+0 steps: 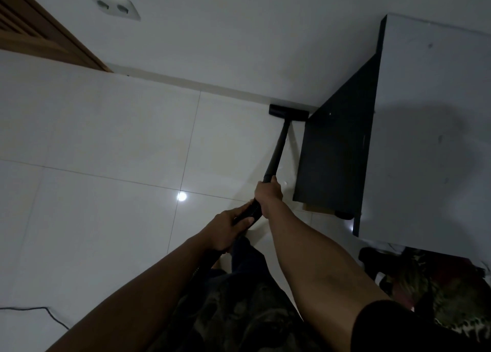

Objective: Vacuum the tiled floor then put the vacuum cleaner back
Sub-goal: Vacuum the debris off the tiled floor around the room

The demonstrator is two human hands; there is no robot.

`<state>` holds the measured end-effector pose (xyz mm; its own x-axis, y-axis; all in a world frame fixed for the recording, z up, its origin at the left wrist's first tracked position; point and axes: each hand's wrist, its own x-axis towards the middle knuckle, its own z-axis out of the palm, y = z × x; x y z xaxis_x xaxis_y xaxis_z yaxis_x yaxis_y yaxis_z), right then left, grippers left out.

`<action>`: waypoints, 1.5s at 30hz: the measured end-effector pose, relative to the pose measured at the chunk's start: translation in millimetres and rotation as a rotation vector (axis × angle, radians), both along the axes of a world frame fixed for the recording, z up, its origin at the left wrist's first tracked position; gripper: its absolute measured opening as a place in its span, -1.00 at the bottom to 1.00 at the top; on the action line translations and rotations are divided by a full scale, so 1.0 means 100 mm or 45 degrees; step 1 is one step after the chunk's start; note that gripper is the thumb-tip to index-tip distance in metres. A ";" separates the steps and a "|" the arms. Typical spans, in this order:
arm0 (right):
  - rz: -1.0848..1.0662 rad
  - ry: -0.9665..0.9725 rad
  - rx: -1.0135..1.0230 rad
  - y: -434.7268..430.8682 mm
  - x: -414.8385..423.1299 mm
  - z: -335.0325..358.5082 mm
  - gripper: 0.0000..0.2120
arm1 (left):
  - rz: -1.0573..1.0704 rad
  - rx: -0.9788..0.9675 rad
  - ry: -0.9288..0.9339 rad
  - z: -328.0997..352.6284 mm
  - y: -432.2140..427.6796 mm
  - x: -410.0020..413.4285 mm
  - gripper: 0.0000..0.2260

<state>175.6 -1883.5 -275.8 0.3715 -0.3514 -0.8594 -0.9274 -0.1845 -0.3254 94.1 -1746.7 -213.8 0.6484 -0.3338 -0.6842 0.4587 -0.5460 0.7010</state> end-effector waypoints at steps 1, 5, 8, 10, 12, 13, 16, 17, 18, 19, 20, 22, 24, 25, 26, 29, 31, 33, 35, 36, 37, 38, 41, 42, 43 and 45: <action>0.005 0.002 0.009 -0.01 0.00 0.00 -0.42 | -0.005 0.004 -0.003 0.00 0.00 -0.01 -0.53; -0.032 -0.028 0.065 -0.03 -0.01 0.01 -0.40 | 0.004 0.009 -0.048 0.01 -0.02 -0.04 -0.52; -0.082 -0.079 0.086 0.02 -0.09 0.02 -0.42 | 0.032 0.010 -0.075 0.01 0.02 -0.11 -0.52; -0.103 -0.089 0.096 0.07 -0.22 0.04 -0.43 | 0.050 -0.008 -0.075 0.03 0.07 -0.23 -0.51; -0.105 -0.088 0.106 0.13 -0.38 0.02 -0.43 | 0.064 -0.014 -0.065 0.05 0.13 -0.39 -0.51; -0.106 -0.082 0.108 0.17 -0.47 0.01 -0.43 | 0.071 -0.007 -0.053 0.06 0.16 -0.47 -0.52; -0.148 -0.078 0.130 0.29 -0.82 0.04 -0.46 | 0.058 0.034 -0.036 0.10 0.29 -0.82 -0.52; -0.162 -0.080 0.137 0.32 -0.95 0.06 -0.46 | 0.054 0.044 -0.033 0.10 0.32 -0.95 -0.52; -0.168 -0.085 0.144 0.36 -1.10 0.08 -0.46 | 0.057 0.052 -0.032 0.10 0.36 -1.10 -0.52; -0.166 -0.092 0.150 0.41 -1.25 0.10 -0.47 | 0.063 0.052 -0.030 0.11 0.40 -1.26 -0.52; -0.165 -0.101 0.152 0.45 -1.41 0.12 -0.47 | 0.070 0.052 -0.028 0.11 0.44 -1.42 -0.53; -0.187 -0.132 0.163 0.56 -1.79 0.15 -0.47 | 0.076 0.049 -0.036 0.12 0.54 -1.80 -0.54; -0.244 -0.181 0.208 0.66 -2.18 0.19 -0.47 | 0.092 0.030 -0.041 0.14 0.63 -2.19 -0.55; -0.255 -0.210 0.229 0.70 -2.41 0.24 -0.47 | 0.100 0.018 -0.048 0.17 0.68 -2.43 -0.54; -0.245 -0.238 0.233 0.74 -2.62 0.27 -0.49 | 0.102 0.004 -0.057 0.20 0.72 -2.65 -0.53; -0.141 -0.269 0.184 0.79 -3.13 0.34 -0.50 | 0.098 -0.003 -0.087 0.27 0.79 -3.18 -0.51; -0.055 -0.270 0.150 0.82 -3.51 0.44 -0.48 | 0.091 0.015 -0.107 0.38 0.83 -3.56 -0.51; -0.023 -0.285 0.169 0.83 -3.91 0.51 -0.49 | 0.054 0.038 -0.133 0.48 0.83 -3.93 -0.50; -0.015 -0.293 0.173 0.81 -4.31 0.54 -0.50 | 0.006 0.080 -0.154 0.56 0.82 -4.30 -0.50; -0.015 -0.292 0.177 0.81 -4.49 0.54 -0.50 | -0.009 0.099 -0.159 0.59 0.80 -4.48 -0.50; -0.023 -0.294 0.188 0.80 -4.67 0.53 -0.50 | -0.018 0.106 -0.165 0.62 0.78 -4.67 -0.50; -0.027 -0.291 0.199 0.79 -4.84 0.52 -0.51 | -0.024 0.106 -0.172 0.65 0.76 -4.85 -0.50; -0.025 -0.275 0.210 0.77 -5.39 0.49 -0.48 | -0.045 0.104 -0.205 0.65 0.72 -5.35 -0.50; -0.002 -0.281 0.208 0.75 -5.60 0.50 -0.47 | -0.062 0.112 -0.221 0.65 0.70 -5.56 -0.50; 0.026 -0.294 0.201 0.71 -5.82 0.50 -0.46 | -0.070 0.124 -0.234 0.64 0.66 -5.79 -0.51; 0.067 -0.296 0.179 0.64 -6.24 0.50 -0.46 | -0.046 0.135 -0.210 0.62 0.59 -6.25 -0.52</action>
<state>-448.6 -1819.9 -226.2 0.5788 -0.2094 -0.7882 -0.8153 -0.1682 -0.5540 -530.5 -1687.5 -151.6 0.7436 -0.2903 -0.6023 0.3213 -0.6349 0.7026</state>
